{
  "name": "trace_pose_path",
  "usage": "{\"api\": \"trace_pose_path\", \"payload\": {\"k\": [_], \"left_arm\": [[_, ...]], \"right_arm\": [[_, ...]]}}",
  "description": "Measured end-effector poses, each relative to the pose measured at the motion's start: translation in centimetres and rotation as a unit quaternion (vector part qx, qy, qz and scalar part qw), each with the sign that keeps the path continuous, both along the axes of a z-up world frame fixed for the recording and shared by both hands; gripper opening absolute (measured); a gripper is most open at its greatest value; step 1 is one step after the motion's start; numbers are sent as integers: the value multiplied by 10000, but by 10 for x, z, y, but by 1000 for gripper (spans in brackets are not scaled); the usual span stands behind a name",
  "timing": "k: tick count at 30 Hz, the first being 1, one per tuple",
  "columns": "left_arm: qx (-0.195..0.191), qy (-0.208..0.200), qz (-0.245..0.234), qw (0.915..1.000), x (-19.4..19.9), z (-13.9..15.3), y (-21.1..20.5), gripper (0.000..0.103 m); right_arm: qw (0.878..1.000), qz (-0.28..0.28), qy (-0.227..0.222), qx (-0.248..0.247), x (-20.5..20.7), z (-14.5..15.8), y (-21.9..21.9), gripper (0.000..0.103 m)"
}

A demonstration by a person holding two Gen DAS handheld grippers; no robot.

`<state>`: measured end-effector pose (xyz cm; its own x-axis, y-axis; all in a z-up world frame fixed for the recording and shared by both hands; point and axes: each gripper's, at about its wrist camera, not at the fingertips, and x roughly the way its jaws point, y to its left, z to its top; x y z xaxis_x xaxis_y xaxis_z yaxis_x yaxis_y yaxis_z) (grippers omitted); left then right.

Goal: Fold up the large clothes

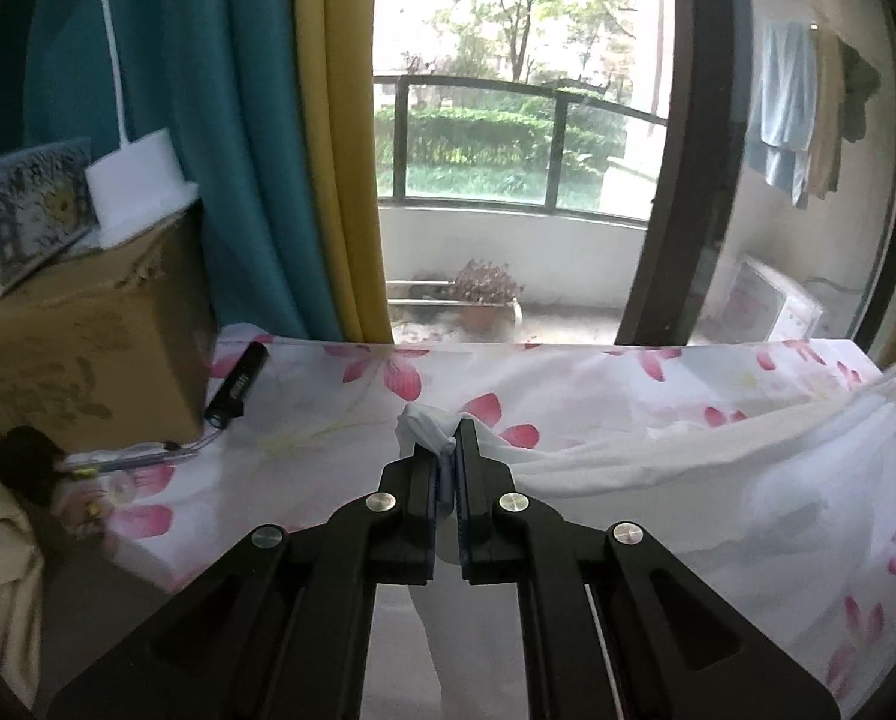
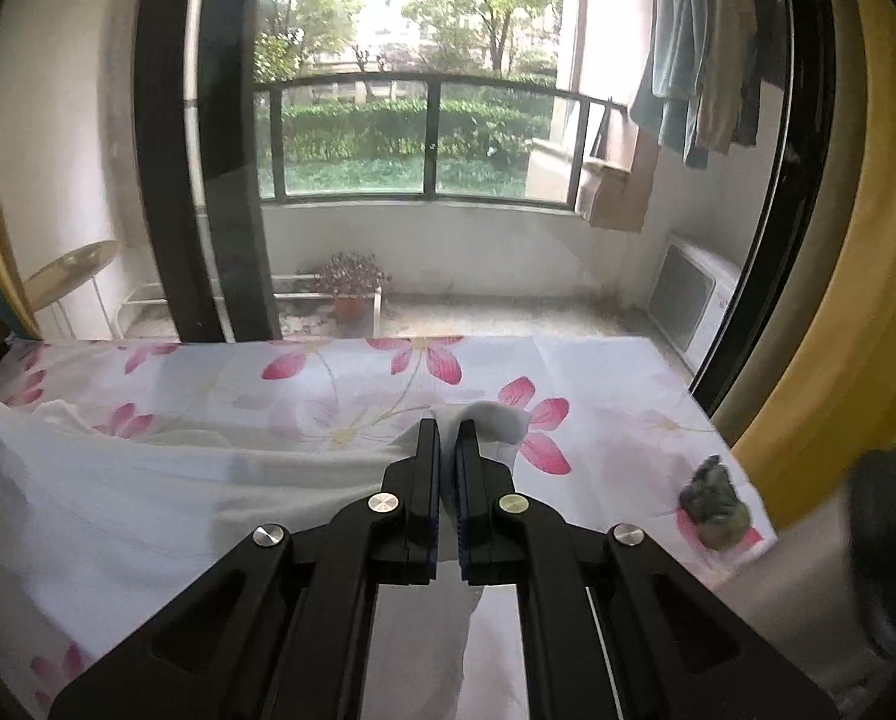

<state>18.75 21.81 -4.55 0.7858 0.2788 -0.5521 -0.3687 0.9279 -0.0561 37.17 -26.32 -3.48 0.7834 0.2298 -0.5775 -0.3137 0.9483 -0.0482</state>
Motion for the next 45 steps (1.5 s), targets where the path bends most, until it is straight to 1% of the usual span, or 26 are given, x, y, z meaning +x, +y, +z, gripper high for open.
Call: {"api": "trace_pose_path", "payload": {"k": [5, 9, 11, 12, 13, 14, 15, 16, 17, 18, 19, 20, 22, 24, 26, 28, 29, 31, 32, 36, 39, 40, 42, 44, 45], "left_arm": [[-140, 201, 137, 9996, 27, -17, 9, 6], [-476, 441, 296, 9975, 47, -35, 20, 7], [-582, 615, 360, 9958, 55, -42, 24, 10], [-642, 719, 409, 9945, 59, -46, 27, 14], [-701, 775, 442, 9935, 61, -48, 29, 20], [-760, 775, 490, 9929, 60, -47, 33, 25], [-802, 720, 531, 9928, 58, -44, 36, 36], [-825, 628, 560, 9930, 55, -40, 38, 45], [-820, 522, 584, 9935, 50, -34, 39, 48], [-752, 438, 602, 9944, 46, -27, 39, 49], [-646, 398, 604, 9953, 43, -20, 37, 50], [-545, 335, 548, 9964, 40, -13, 34, 50], [-485, 224, 280, 9982, 35, -2, 22, 50], [-441, 246, -184, 9986, 35, 4, 1, 50], [-344, 386, -646, 9966, 38, 2, -24, 50], [-266, 549, -1236, 9905, 42, -4, -52, 50], [-229, 632, -1587, 9850, 43, -9, -70, 50], [-137, 767, -2049, 9757, 45, -18, -92, 50], [-40, 873, -2326, 9686, 46, -23, -106, 50], [384, 1112, -2946, 9483, 49, -35, -140, 50], [658, 1338, -3143, 9376, 55, -46, -151, 52], [710, 1389, -3173, 9354, 57, -48, -153, 52], [785, 1417, -3211, 9331, 60, -49, -153, 52], [799, 1405, -3230, 9325, 64, -49, -152, 52], [821, 1358, -3280, 9313, 65, -48, -151, 47]], "right_arm": [[9995, -38, 300, -46, 28, -21, 5, 4], [9988, -46, 441, -183, 42, -35, 12, 4], [9985, -109, 480, -237, 49, -39, 15, 5], [9981, -166, 520, -283, 53, -42, 16, 6], [9976, -218, 552, -352, 54, -45, 17, 6], [9969, -300, 575, -455, 57, -48, 18, 6], [9961, -377, 567, -554, 59, -49, 18, 8], [9959, -426, 535, -586, 58, -48, 17, 16], [9958, -482, 500, -603, 57, -46, 14, 24], [9954, -572, 436, -640, 54, -42, 12, 43], [9951, -650, 333, -666, 50, -34, 10, 52], [9953, -679, 224, -659, 45, -28, 8, 52], [9968, -510, -7, -618, 28, -14, 11, 52], [9978, -123, -121, -646, 8, -5, 22, 52], [9962, 325, -160, -798, -10, -2, 40, 52], [9928, 714, -180, -946, -28, -5, 58, 52], [9905, 936, -172, -988, -37, -7, 67, 52], [9836, 1447, -84, -1075, -57, -14, 85, 52], [9786, 1692, -27, -1167, -66, -18, 95, 52], [9611, 2357, 99, -1436, -90, -34, 118, 52], [9498, 2613, 109, -1715, -101, -45, 129, 52], [9472, 2666, 99, -1781, -102, -48, 131, 52], [9436, 2704, 23, -1909, -103, -52, 133, 52], [9435, 2669, -62, -1964, -96, -54, 132, 51], [9446, 2671, -58, -1905, -93, -52, 132, 48]]}}
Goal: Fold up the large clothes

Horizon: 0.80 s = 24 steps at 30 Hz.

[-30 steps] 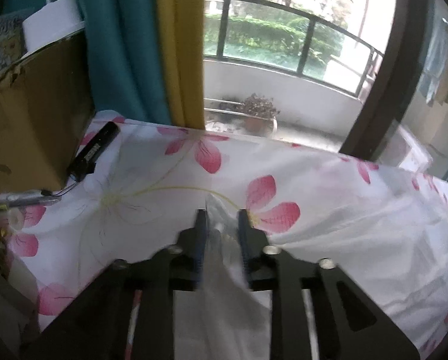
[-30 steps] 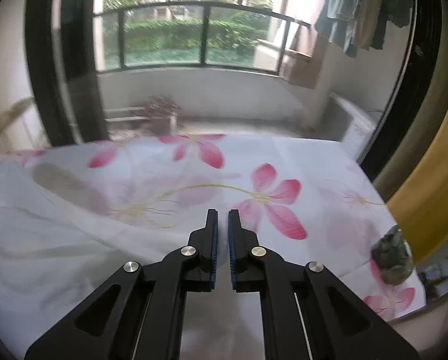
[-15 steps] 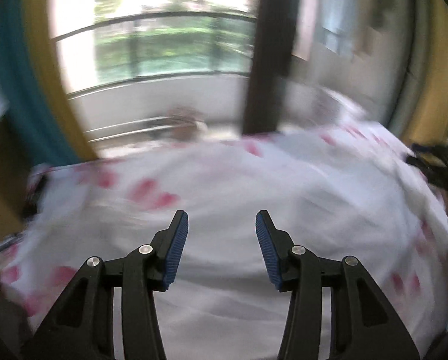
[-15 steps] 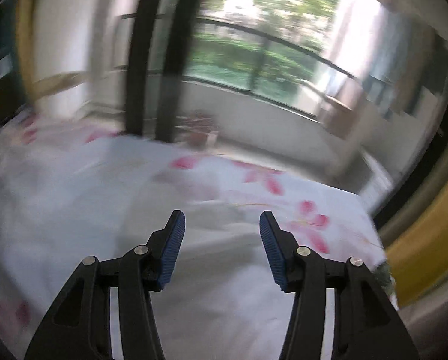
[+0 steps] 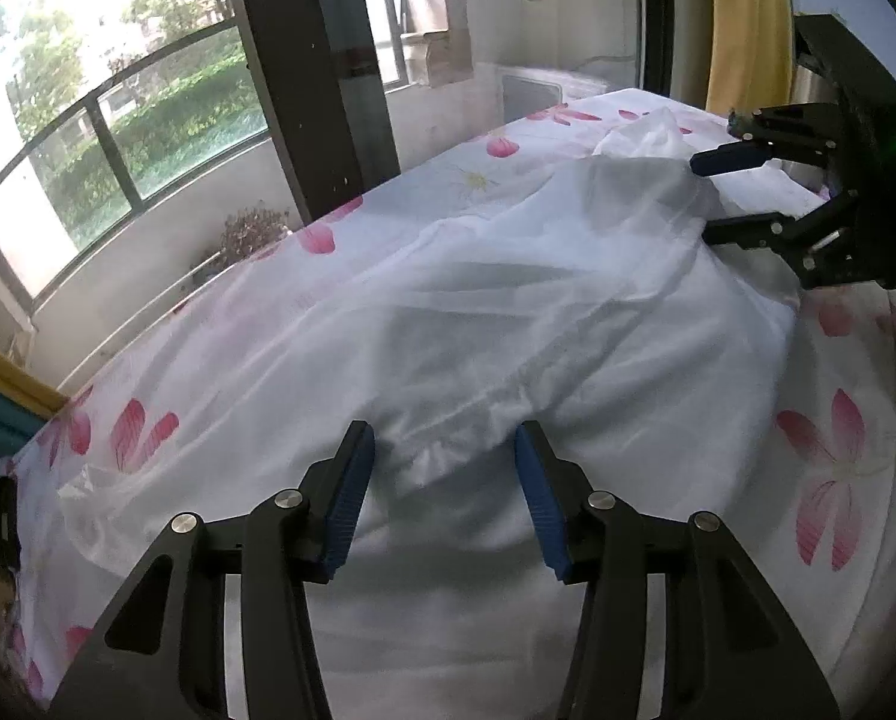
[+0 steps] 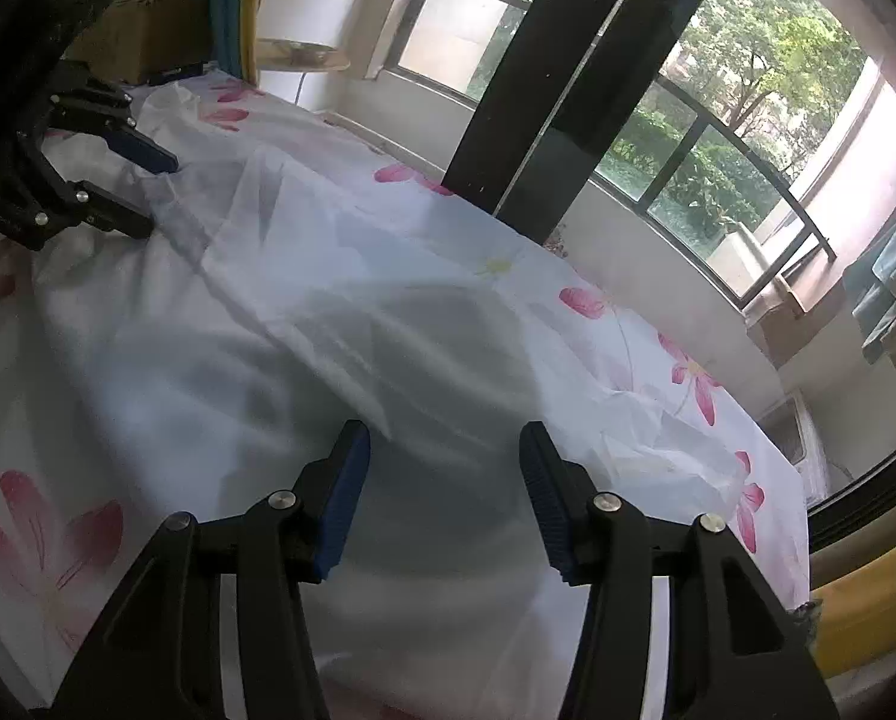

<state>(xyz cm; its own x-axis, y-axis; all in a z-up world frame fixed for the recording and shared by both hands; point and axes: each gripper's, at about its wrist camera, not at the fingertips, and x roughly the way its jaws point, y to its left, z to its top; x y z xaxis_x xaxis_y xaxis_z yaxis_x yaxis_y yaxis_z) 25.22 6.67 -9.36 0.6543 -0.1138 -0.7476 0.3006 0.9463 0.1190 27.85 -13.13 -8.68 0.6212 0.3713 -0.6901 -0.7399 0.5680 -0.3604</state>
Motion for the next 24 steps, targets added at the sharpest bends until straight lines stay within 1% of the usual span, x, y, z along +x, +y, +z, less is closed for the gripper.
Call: {"api": "trace_pose_path", "payload": {"k": [1, 2, 3, 5, 8, 10, 12, 14, 19, 22, 23, 24], "left_arm": [[30, -46, -57, 10000, 0, 1, 0, 30], [97, -64, -91, 9999, 2, 2, 0, 19], [215, -100, -104, 9997, 3, 2, -1, 3], [233, -178, -133, 9995, 6, 5, 0, 3], [220, -360, -166, 9990, 10, 17, -1, 3], [288, -471, -139, 9984, 15, 22, -1, 3], [415, -521, -64, 9978, 26, 23, 2, 3], [445, -527, 53, 9976, 39, 23, 8, 3], [509, -455, 417, 9968, 84, 19, 26, 3], [583, -245, 601, 9962, 115, 12, 36, 4], [541, -117, 647, 9964, 125, 9, 39, 5], [493, -70, 700, 9963, 130, 7, 42, 11]], "right_arm": [[10000, 9, 6, 54, 2, 2, -2, 31], [10000, 28, 14, 86, 2, 3, -1, 20], [9999, 13, 34, 110, 6, 5, -2, 5], [9997, -19, 56, 219, 13, 11, -5, 2], [9994, -35, -11, 355, 25, 21, -2, 1], [9990, -36, -84, 438, 34, 28, 4, 1], [9985, -50, -230, 489, 45, 37, 11, 1], [9980, -32, -280, 561, 55, 42, 17, 1], [9978, -102, -354, 556, 89, 41, 41, 1], [9979, -217, -189, 583, 108, 36, 51, 1], [9977, -275, -115, 609, 114, 34, 53, 1], [9973, -372, -19, 633, 122, 30, 54, 1]]}}
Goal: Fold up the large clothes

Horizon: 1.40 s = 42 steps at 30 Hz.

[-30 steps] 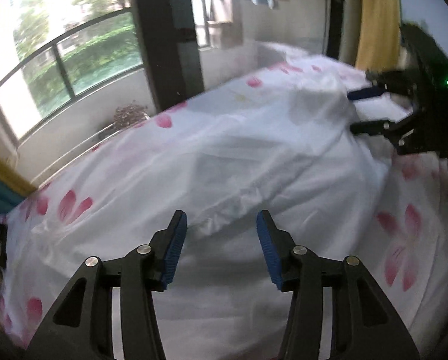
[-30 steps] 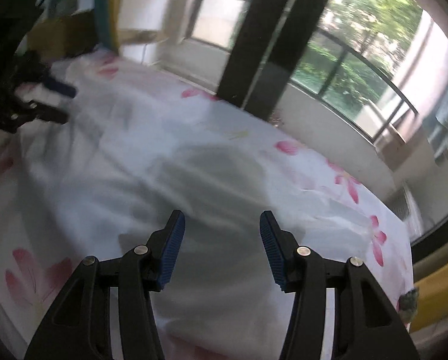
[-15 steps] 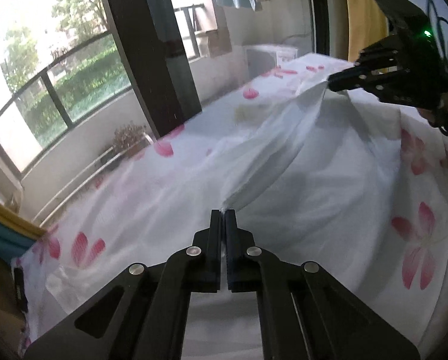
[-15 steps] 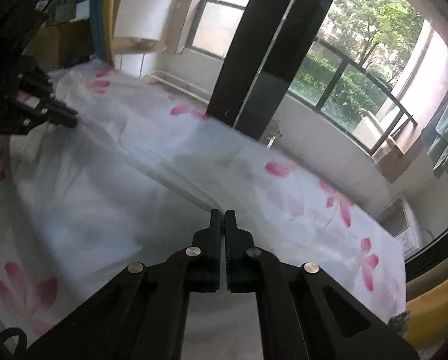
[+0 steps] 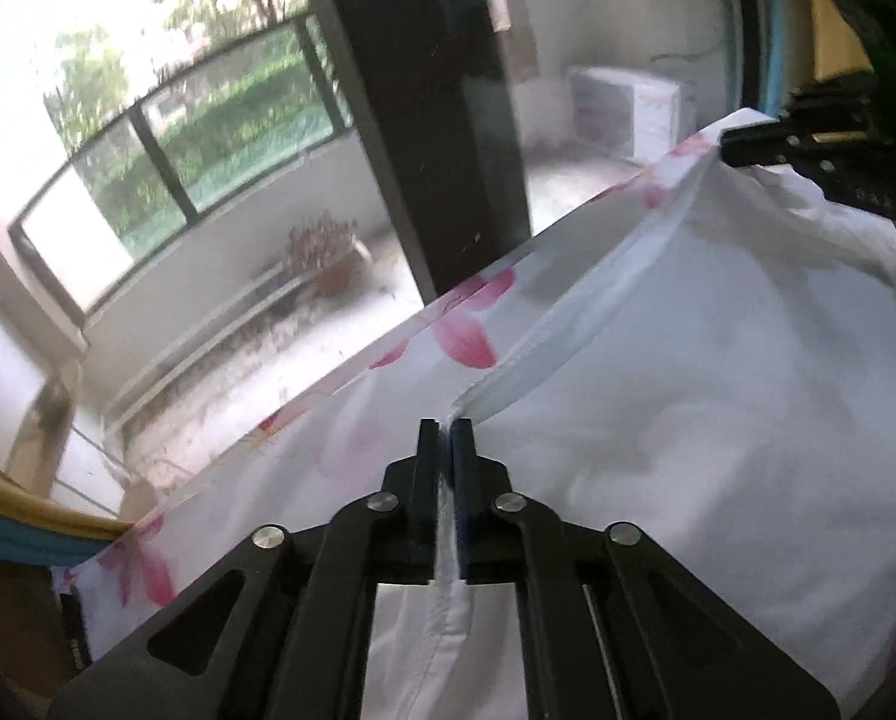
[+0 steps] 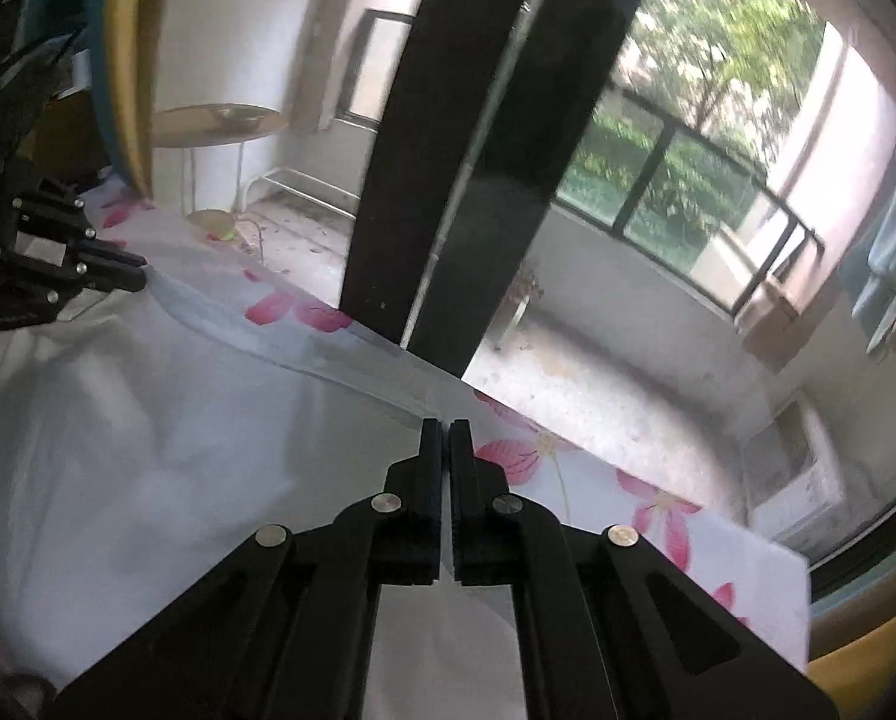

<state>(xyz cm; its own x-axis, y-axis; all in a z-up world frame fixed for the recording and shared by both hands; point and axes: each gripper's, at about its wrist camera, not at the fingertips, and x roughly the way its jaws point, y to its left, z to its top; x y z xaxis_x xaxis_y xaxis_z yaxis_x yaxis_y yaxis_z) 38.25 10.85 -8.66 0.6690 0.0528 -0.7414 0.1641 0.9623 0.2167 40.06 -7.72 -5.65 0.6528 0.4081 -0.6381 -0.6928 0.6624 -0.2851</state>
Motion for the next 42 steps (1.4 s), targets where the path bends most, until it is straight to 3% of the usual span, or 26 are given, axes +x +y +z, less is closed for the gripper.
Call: {"api": "trace_pose_path", "payload": {"k": [3, 4, 6, 7, 9, 15, 20, 24, 28, 34, 38, 42], "left_arm": [[-320, 284, 244, 9988, 19, -8, 14, 43], [-596, 428, 352, 9967, 25, -10, 22, 47], [-1041, 495, 601, 9915, 29, -7, 38, 48], [-1140, 469, 733, 9897, 27, -5, 45, 48], [-1122, 317, 940, 9887, 21, 4, 56, 48], [-1101, -302, 1187, 9863, -39, 39, 83, 53], [-1085, -429, 1440, 9827, -94, 35, 96, 54], [-1062, -43, 1408, 9843, -110, 12, 99, 54], [-970, 456, 1450, 9836, -113, -19, 100, 54], [-728, 474, 1704, 9815, -91, -27, 107, 57], [-507, 413, 1947, 9787, -78, -28, 116, 57], [-456, 249, 2381, 9698, -70, -24, 136, 57]], "right_arm": [[9988, -394, 231, -184, 24, -17, 5, 4], [9980, -521, 273, -210, 30, -21, 4, 7], [9961, -769, 412, -163, 44, -25, -2, 15], [9950, -877, 453, -147, 49, -26, -5, 26], [9935, -1043, 450, -63, 56, -23, -17, 34], [9914, -1293, 176, -71, 43, -4, -60, 35], [9828, -1837, 201, -41, 37, -5, -111, 38], [9735, -2207, 575, 165, 30, -14, -148, 46], [9761, -1950, 936, 188, 19, -24, -151, 76], [9791, -1756, 947, -407, 23, -48, -131, 76], [9759, -1998, 790, -391, 42, -46, -135, 76], [9696, -2390, 476, -206, 65, -32, -144, 76]]}}
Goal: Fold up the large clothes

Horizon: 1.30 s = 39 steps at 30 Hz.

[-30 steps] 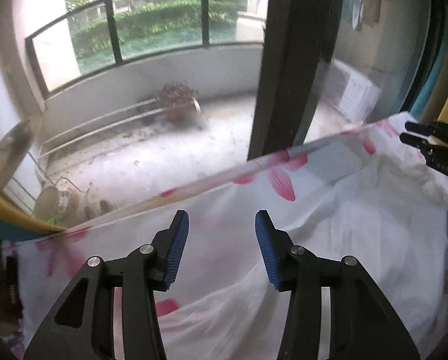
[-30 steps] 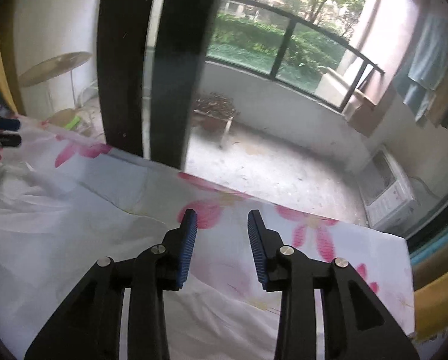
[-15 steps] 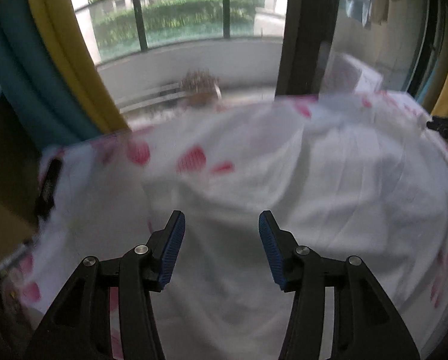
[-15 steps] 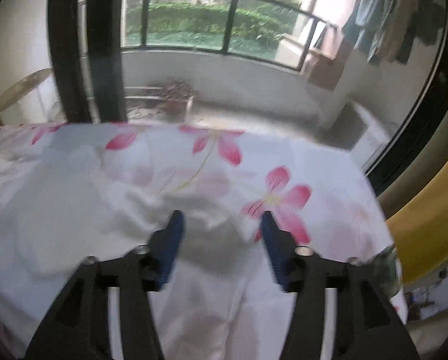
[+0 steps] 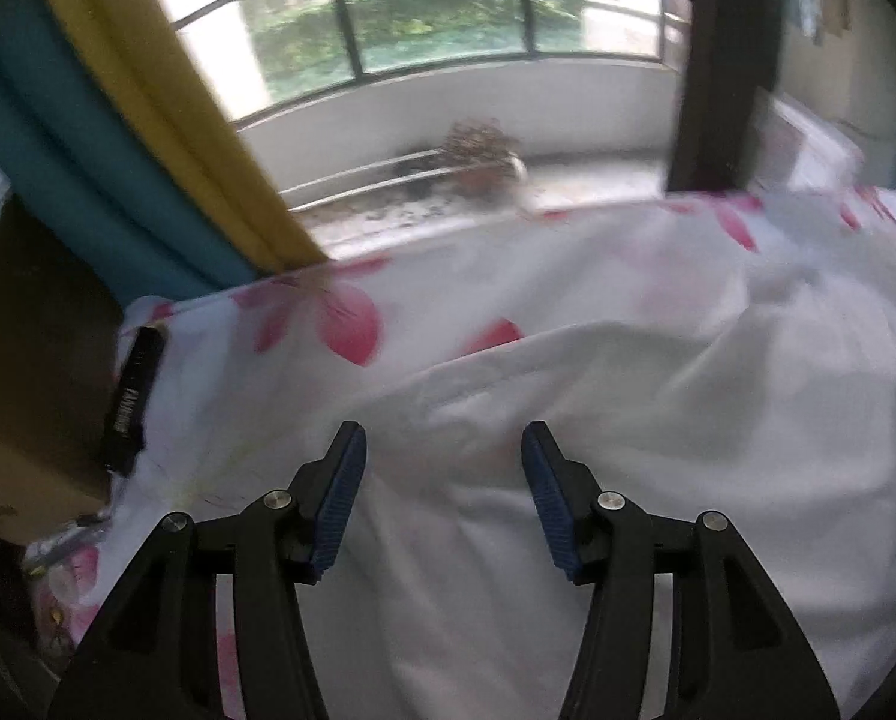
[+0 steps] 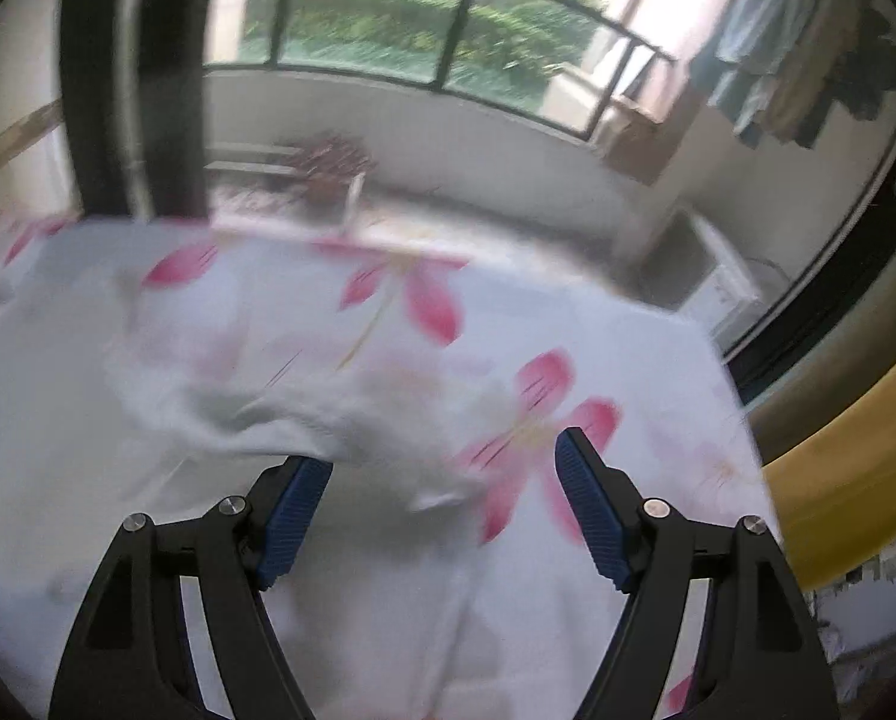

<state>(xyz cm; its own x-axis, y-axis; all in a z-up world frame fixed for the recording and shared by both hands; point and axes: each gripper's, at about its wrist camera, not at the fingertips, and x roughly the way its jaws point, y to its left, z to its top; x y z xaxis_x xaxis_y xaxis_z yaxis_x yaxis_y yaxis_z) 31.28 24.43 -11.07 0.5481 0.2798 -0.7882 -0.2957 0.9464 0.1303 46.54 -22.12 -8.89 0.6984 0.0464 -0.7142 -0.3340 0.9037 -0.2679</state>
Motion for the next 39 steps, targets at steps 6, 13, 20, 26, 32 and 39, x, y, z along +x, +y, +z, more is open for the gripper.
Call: {"api": "trace_pose_path", "payload": {"k": [6, 13, 20, 26, 32, 39], "left_arm": [[75, -138, 580, 9982, -7, 5, 30, 57], [-488, -305, 644, 9963, -51, 13, 34, 57], [-994, -293, 496, 9934, -113, 4, 7, 57], [-1021, -130, 428, 9938, -142, -6, -23, 57], [-625, -156, 65, 9979, -147, -8, -42, 11], [-632, -422, 339, 9965, -178, 10, -43, 2]], "right_arm": [[9972, -541, -406, 318, 18, 22, -20, 76], [9969, -564, -242, 496, -6, 21, -32, 76], [9960, -369, 432, 683, -64, 1, -41, 76], [9871, -287, 942, 1264, -114, -21, -55, 65], [9895, -290, 681, 1245, -149, -21, -63, 5], [9903, -391, 439, 1256, -178, -11, -77, 5]]}}
